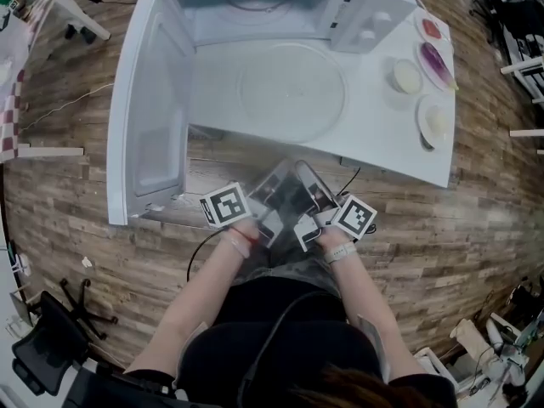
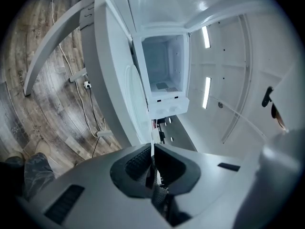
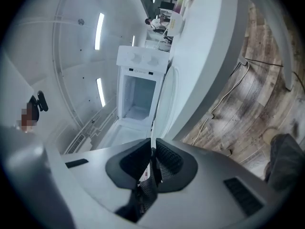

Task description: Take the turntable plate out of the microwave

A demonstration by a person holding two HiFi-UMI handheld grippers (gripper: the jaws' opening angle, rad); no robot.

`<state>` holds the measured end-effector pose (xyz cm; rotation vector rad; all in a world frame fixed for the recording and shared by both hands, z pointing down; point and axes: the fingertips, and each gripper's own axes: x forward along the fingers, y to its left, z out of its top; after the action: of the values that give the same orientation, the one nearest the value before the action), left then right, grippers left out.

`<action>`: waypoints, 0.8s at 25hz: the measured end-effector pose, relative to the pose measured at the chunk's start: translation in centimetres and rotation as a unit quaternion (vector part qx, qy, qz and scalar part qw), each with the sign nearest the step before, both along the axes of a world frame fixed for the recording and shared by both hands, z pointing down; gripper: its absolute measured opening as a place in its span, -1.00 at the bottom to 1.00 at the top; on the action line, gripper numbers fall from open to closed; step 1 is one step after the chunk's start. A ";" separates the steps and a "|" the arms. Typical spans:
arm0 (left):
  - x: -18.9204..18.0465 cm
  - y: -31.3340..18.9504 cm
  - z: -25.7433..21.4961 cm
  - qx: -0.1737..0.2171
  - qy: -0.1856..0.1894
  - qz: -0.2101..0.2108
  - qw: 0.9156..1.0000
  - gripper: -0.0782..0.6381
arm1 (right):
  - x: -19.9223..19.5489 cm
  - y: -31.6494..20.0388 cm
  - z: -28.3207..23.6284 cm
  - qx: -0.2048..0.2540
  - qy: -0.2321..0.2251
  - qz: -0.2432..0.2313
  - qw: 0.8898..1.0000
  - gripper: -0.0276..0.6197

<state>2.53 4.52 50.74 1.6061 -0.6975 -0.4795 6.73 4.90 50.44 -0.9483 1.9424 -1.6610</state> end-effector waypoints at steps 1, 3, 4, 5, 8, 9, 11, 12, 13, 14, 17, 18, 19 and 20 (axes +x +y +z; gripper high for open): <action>0.0 0.0 -0.4 0.007 -0.002 0.001 1.000 -0.70 | -0.1 0.0 -0.3 0.007 0.004 -0.002 1.000 -0.76; 0.1 -0.1 -1.0 0.018 -0.009 0.005 1.000 -0.70 | -0.2 0.0 -1.0 0.022 0.015 -0.008 1.000 -0.76; 0.2 -0.1 -1.2 0.023 -0.013 0.006 1.000 -0.70 | -0.2 0.0 -1.2 0.030 0.022 -0.012 0.999 -0.76; 0.2 -0.1 -1.4 0.028 -0.016 0.008 0.999 -0.70 | -0.3 0.0 -1.5 0.037 0.031 -0.014 0.999 -0.76; 0.0 0.0 -1.7 0.037 -0.026 0.014 0.999 -0.71 | -0.3 -0.1 -1.8 0.059 0.070 -0.019 0.996 -0.77; -0.1 0.0 -1.8 0.041 -0.031 0.015 0.999 -0.72 | -0.4 -0.1 -1.9 0.065 0.083 -0.021 0.994 -0.78; -0.2 0.1 -2.3 0.054 -0.047 0.017 0.997 -0.73 | -0.5 -0.1 -2.5 0.077 0.087 -0.023 0.993 -0.78; -0.2 0.1 -2.6 0.064 -0.057 0.019 0.996 -0.73 | -0.4 -0.1 -2.8 0.083 0.087 -0.022 0.993 -0.79; -0.3 0.1 -2.9 0.075 -0.068 0.021 0.995 -0.73 | -0.4 0.0 -3.2 0.088 0.092 -0.022 0.992 -0.80; -0.3 0.0 -3.3 0.088 -0.079 0.022 0.993 -0.74 | -0.4 0.0 -3.5 0.095 0.099 -0.024 0.990 -0.80; -0.5 -0.5 -5.1 0.136 -0.118 0.023 0.983 -0.75 | -1.3 -0.2 -5.1 0.137 0.138 -0.045 0.980 -0.81; -0.6 -0.7 -5.7 0.154 -0.132 0.023 0.979 -0.75 | -1.5 -0.4 -5.6 0.154 0.157 -0.053 0.974 -0.81; -0.7 -0.9 -6.4 0.172 -0.146 0.022 0.974 -0.75 | -1.7 -0.5 -6.1 0.170 0.178 -0.060 0.967 -0.81; -0.9 -1.1 -7.0 0.189 -0.159 0.019 0.969 -0.75 | -1.8 -0.7 -6.7 0.187 0.197 -0.066 0.960 -0.81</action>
<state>1.59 3.45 43.74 2.0821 -0.8481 -0.3429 4.91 4.24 43.78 -1.0735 2.5166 -1.1575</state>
